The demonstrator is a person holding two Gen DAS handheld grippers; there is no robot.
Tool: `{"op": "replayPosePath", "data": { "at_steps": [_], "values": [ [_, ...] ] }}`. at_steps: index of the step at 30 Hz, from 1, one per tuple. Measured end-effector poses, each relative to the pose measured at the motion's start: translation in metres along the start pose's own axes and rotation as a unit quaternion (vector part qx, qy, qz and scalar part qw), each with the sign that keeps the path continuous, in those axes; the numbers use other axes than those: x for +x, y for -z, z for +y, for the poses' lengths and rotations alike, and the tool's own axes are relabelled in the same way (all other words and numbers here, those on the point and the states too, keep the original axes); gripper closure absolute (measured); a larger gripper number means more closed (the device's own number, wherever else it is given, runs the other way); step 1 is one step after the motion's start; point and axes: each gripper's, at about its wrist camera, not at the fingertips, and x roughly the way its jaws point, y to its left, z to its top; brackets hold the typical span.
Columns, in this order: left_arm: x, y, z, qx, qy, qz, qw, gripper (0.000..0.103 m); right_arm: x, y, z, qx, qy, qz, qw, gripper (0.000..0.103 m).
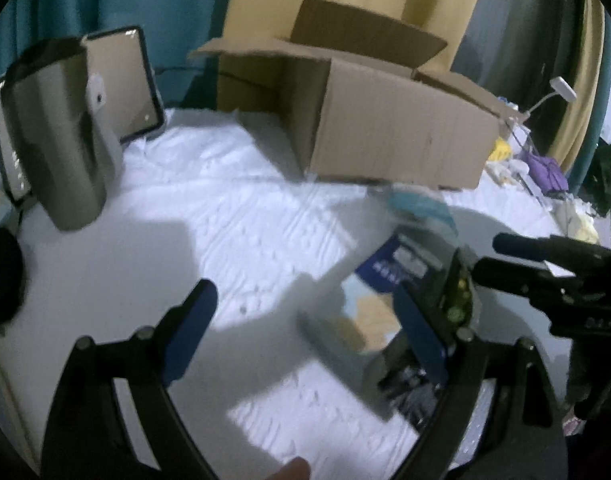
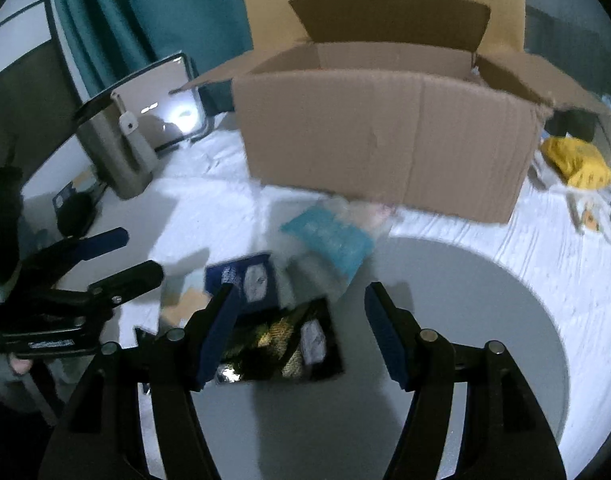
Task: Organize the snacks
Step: 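Withdraw both grippers from the box toward the table, then grasp the black sesame cereal bag with the right gripper while the left grasps the blue cracker box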
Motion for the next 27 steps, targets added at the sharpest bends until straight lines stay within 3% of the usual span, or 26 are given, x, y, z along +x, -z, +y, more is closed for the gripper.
{"op": "replayPosePath", "data": {
  "at_steps": [7,14,27],
  "values": [
    [0.000,0.015,0.006,-0.009,0.005,0.010,0.9999,0.013,0.008,0.022,0.017,0.021,-0.023,0.030,0.999,0.035],
    [-0.001,0.013,0.008,-0.005,0.007,0.008,0.9999,0.013,0.022,0.019,0.023,0.053,-0.029,0.036,0.998,0.034],
    [0.022,0.000,-0.024,0.059,0.031,0.030,0.9973,0.013,0.005,0.041,0.004,-0.003,0.036,0.050,0.998,0.034]
  ]
}}
